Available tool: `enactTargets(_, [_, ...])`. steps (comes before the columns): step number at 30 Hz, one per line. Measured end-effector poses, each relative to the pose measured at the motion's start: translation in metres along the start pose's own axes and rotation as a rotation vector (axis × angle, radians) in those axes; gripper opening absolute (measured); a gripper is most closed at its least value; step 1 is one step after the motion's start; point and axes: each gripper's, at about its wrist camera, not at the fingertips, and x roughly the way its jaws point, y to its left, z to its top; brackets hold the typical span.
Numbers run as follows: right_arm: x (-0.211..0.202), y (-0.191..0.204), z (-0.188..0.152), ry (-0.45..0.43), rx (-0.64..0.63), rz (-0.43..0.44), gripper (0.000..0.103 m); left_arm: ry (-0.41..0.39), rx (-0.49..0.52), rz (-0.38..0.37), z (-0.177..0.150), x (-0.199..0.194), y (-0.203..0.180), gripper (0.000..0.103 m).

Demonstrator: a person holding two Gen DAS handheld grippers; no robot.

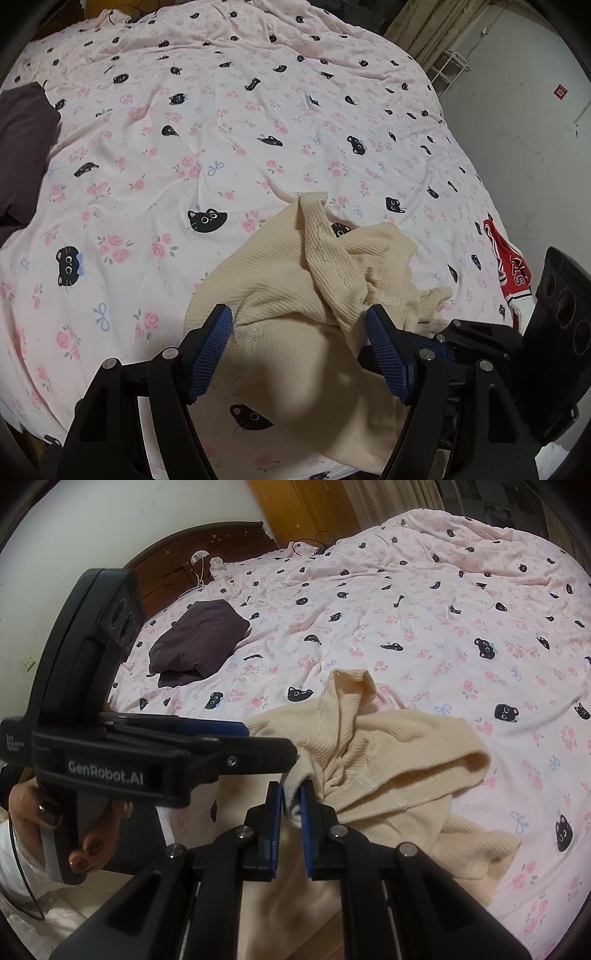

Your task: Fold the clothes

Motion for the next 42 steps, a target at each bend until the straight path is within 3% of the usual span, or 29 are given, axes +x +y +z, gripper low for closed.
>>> enactTargets(4, [0.002, 0.005, 0.000, -0.001, -0.006, 0.008, 0.011, 0.045, -0.057, -0.080, 0.007, 0.002, 0.010, 0.070])
enactTargets(12, [0.009, 0.025, 0.007, -0.016, -0.022, 0.041, 0.011, 0.123, -0.066, -0.101, 0.013, 0.007, 0.019, 0.070])
enactTargets(16, [0.013, 0.034, 0.009, -0.019, -0.036, 0.040, 0.011, 0.100, -0.052, -0.123, 0.013, 0.002, 0.019, 0.068])
enactTargets(18, [0.010, 0.033, 0.008, -0.026, -0.033, 0.034, 0.011, 0.098, -0.046, -0.107, 0.014, 0.002, 0.019, 0.045])
enactTargets(19, [0.009, 0.032, 0.008, -0.030, -0.031, 0.031, 0.014, 0.104, -0.041, -0.103, 0.014, 0.003, 0.019, 0.022])
enactTargets(20, [0.007, 0.031, 0.007, -0.033, -0.029, 0.028, 0.015, 0.111, -0.036, -0.099, 0.013, 0.004, 0.020, 0.008])
enactTargets(25, [0.001, 0.028, 0.005, -0.050, -0.021, 0.014, 0.017, 0.109, -0.035, -0.096, 0.012, 0.006, 0.021, 0.006])
enactTargets(27, [-0.002, 0.027, 0.005, -0.057, -0.017, 0.008, 0.031, 0.099, -0.054, -0.104, 0.013, 0.004, 0.025, 0.006])
enactTargets(29, [-0.005, 0.025, 0.004, -0.064, -0.014, 0.002, 0.054, 0.090, -0.066, -0.108, 0.014, 0.002, 0.028, 0.006])
enactTargets(30, [-0.006, 0.025, 0.004, -0.067, -0.012, -0.001, 0.057, 0.087, -0.067, -0.106, 0.015, 0.000, 0.028, 0.006])
enactTargets(35, [-0.029, -0.007, 0.005, -0.109, 0.072, -0.031, 0.059, 0.065, -0.059, -0.087, 0.017, -0.011, 0.033, 0.006])
enactTargets(42, [-0.040, -0.051, 0.010, -0.096, 0.136, -0.150, 0.059, 0.036, -0.072, -0.046, 0.020, -0.024, 0.047, 0.006])
